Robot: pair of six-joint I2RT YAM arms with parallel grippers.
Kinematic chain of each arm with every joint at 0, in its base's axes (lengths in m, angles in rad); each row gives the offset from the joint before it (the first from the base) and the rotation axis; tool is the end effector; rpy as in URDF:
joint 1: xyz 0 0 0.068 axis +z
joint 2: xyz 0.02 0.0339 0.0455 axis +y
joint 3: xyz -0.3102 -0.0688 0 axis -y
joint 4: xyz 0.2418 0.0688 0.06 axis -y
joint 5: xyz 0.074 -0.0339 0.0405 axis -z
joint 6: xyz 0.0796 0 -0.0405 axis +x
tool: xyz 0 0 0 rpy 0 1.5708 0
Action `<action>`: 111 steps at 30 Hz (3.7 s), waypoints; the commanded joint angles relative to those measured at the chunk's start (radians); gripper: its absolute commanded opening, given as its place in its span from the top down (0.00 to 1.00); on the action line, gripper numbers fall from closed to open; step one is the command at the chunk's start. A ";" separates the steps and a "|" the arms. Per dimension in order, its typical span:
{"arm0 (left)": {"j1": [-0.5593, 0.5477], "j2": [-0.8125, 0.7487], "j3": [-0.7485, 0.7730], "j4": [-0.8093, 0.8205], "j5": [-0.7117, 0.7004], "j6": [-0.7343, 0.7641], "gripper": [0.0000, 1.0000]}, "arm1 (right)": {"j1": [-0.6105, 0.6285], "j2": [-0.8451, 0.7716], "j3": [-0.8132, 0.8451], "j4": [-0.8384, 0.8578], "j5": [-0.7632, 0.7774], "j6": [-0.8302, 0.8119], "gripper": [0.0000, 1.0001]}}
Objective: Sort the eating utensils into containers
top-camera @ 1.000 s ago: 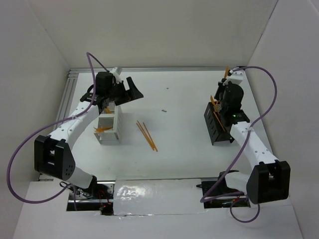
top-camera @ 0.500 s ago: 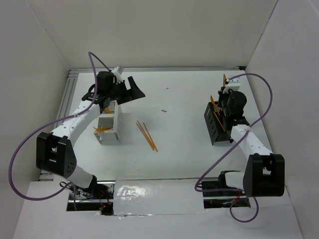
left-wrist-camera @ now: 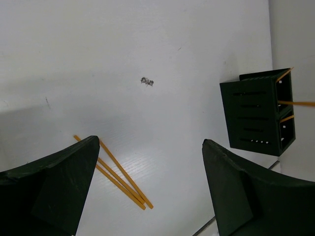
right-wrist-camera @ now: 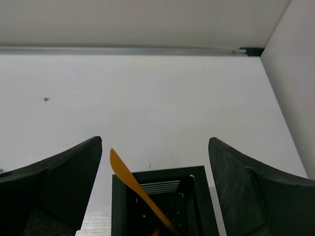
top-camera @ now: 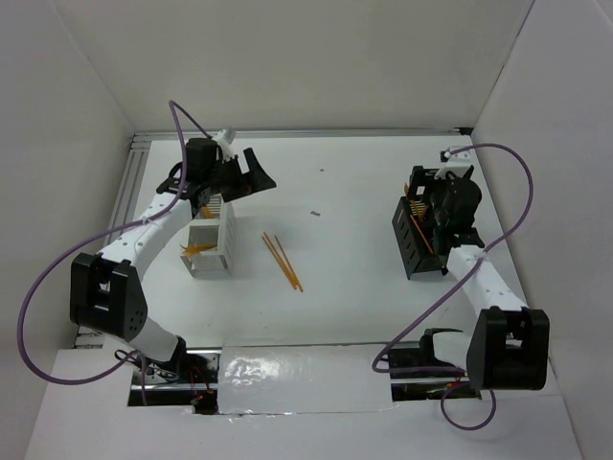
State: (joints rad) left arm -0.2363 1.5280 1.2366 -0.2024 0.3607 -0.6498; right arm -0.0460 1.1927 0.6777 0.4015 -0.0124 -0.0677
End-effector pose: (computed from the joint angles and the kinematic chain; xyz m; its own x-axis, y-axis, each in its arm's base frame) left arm 0.3690 -0.1178 0.3410 -0.6822 -0.4180 -0.5999 0.1362 0.7335 -0.6659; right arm 0.2978 -0.0127 0.3175 -0.1152 -0.0624 -0.9914 0.0259 0.9975 -0.0658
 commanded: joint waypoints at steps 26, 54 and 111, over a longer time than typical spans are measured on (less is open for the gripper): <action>-0.268 0.017 -0.105 -0.230 -0.526 -0.249 0.13 | 0.724 0.036 0.071 -0.316 -0.009 0.331 0.19; -0.210 0.080 -0.100 -0.246 -0.503 -0.249 0.13 | 1.026 0.596 0.275 -0.374 0.181 0.335 0.48; -0.256 0.238 -0.005 -0.253 -0.456 -0.217 0.11 | 1.084 0.648 0.330 -0.610 0.327 0.542 0.75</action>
State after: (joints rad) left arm -0.4953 1.7733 1.2034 -0.4454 -0.0803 -0.8856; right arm 1.0363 1.7931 0.9939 -0.1215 0.2710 0.4492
